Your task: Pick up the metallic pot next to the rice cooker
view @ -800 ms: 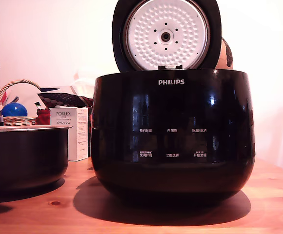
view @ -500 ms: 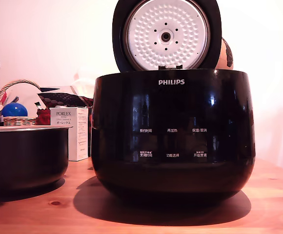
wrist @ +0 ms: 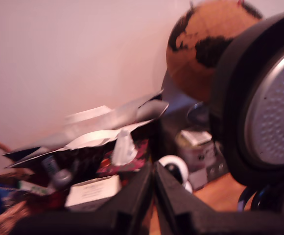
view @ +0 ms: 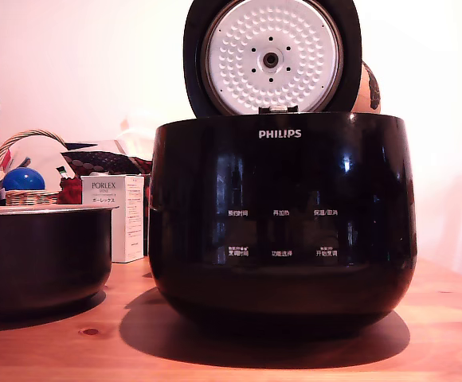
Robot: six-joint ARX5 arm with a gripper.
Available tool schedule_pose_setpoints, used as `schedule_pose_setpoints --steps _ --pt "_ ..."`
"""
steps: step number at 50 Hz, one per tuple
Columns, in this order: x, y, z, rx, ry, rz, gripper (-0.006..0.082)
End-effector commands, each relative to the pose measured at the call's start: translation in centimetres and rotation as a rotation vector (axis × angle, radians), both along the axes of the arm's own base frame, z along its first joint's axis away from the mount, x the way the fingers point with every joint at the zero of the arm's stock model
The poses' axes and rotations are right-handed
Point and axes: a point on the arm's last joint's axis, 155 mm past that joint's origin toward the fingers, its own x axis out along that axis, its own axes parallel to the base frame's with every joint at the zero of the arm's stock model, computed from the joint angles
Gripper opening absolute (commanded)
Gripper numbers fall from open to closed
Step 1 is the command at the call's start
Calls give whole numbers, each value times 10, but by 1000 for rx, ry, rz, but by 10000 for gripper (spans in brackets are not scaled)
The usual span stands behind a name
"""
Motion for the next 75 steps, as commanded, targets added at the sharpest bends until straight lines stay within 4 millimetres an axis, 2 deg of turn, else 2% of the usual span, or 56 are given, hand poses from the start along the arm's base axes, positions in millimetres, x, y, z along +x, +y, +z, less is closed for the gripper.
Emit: schedule_pose_setpoints --steps 1,6,7,12,32,41,54,61,70,75 --pt "-19 9 -12 78 136 -8 -20" --pt "-43 8 -19 156 250 -77 -21" --pt "-49 9 -22 216 255 -97 -21" --pt "-70 16 -33 272 360 -113 -21" --pt "-143 41 -121 543 810 -247 -16" --pt "-145 36 -134 541 859 -279 9" --pt "-135 26 -163 562 984 -341 235" --pt "-127 26 -183 594 1062 -345 373" --pt "-107 27 -210 641 1127 -336 454" --pt "-100 28 -227 674 1170 -334 469"
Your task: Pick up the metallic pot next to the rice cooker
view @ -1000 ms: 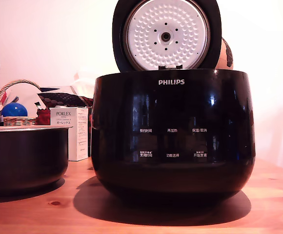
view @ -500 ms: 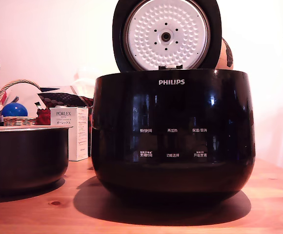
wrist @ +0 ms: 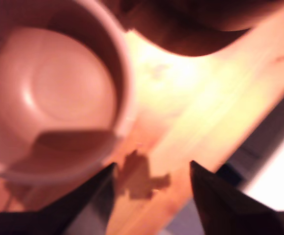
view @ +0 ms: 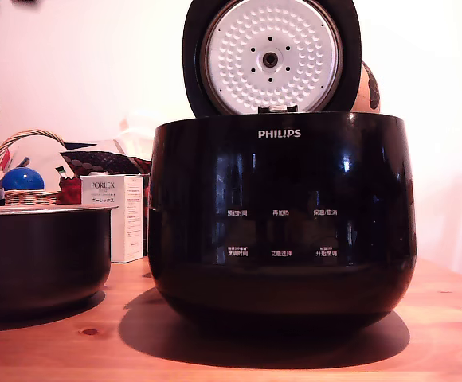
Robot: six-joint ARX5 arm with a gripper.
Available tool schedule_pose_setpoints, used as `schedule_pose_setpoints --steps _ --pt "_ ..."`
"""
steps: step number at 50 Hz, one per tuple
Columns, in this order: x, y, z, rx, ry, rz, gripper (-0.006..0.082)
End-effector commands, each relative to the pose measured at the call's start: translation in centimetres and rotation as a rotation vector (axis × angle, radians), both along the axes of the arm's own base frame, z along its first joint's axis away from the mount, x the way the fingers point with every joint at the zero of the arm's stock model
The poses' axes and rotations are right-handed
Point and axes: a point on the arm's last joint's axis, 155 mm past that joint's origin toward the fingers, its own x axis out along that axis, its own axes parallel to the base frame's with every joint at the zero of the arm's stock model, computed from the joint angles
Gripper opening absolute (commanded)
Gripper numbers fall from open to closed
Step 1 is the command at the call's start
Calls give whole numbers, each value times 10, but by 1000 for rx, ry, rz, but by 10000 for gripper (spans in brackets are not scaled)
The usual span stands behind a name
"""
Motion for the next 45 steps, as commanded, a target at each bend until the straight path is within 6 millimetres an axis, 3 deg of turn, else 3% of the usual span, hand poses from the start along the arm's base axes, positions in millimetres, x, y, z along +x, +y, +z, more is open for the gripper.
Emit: schedule_pose_setpoints --steps 1,23,45 --pt "-2 0 -21 28 62 -14 470" --pt "29 -9 -76 62 129 -56 469" --pt "35 -11 -100 72 166 -73 468"
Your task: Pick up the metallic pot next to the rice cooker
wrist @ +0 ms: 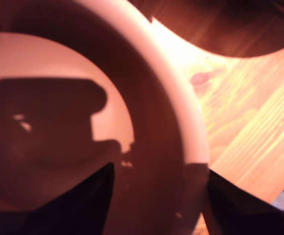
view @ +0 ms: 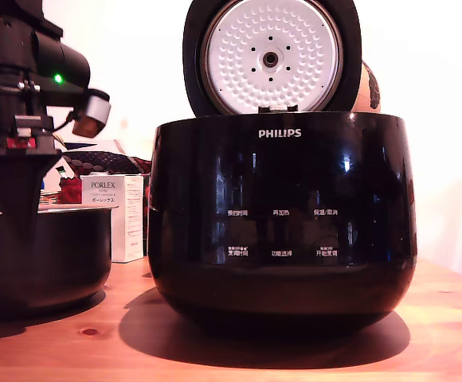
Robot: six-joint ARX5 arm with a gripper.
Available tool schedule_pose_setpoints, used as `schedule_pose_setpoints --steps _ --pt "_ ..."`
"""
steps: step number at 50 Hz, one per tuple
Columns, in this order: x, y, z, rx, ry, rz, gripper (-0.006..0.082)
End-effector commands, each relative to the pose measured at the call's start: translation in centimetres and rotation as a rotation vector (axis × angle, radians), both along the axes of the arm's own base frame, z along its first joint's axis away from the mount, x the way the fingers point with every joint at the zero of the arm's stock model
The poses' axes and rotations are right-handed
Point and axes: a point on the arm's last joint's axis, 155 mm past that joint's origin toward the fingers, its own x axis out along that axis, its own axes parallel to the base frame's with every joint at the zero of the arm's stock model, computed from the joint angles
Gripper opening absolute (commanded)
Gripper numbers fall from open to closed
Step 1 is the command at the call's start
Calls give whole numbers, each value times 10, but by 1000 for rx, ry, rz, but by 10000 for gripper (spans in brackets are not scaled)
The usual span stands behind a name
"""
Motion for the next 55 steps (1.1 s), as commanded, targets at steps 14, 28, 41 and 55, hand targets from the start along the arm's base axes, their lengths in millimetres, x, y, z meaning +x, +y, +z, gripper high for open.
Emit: schedule_pose_setpoints --steps 14,28,41,55 --pt "-5 1 -14 12 36 -5 357" --pt "-4 1 -15 11 33 -5 -19" --pt "0 7 -14 47 8 -10 -20" --pt "4 13 0 89 -53 -18 -20"
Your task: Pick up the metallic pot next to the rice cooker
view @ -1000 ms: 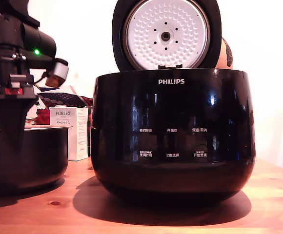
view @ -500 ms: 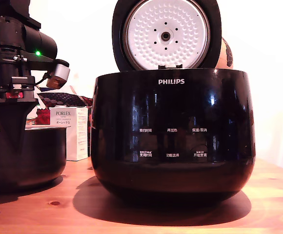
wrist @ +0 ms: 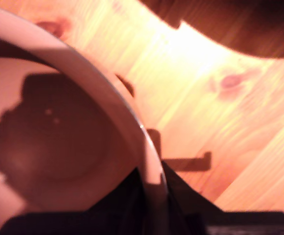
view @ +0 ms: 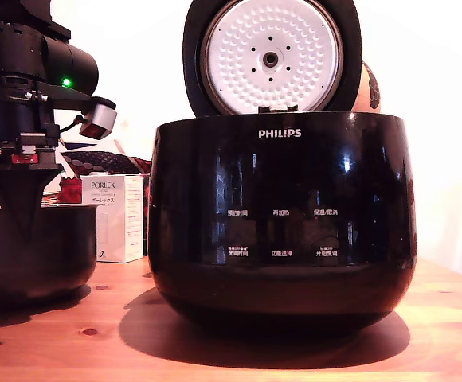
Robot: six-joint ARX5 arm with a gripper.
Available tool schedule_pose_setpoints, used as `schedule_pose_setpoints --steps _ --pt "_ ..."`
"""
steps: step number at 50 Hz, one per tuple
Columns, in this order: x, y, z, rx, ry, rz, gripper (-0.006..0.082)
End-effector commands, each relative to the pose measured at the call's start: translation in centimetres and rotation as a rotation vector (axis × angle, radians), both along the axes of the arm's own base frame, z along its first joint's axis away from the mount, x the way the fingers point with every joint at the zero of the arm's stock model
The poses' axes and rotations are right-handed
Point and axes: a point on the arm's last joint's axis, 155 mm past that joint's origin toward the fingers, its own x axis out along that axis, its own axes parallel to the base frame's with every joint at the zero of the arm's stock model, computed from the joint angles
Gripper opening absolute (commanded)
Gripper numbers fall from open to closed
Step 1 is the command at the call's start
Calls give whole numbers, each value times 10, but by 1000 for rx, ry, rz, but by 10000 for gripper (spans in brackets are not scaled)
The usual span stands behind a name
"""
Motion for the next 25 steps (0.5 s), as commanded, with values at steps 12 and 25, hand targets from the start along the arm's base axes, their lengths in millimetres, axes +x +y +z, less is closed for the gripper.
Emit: schedule_pose_setpoints --steps 12,25 --pt "-14 10 21 21 -36 12 -20" --pt "-23 19 53 65 -111 8 -20"
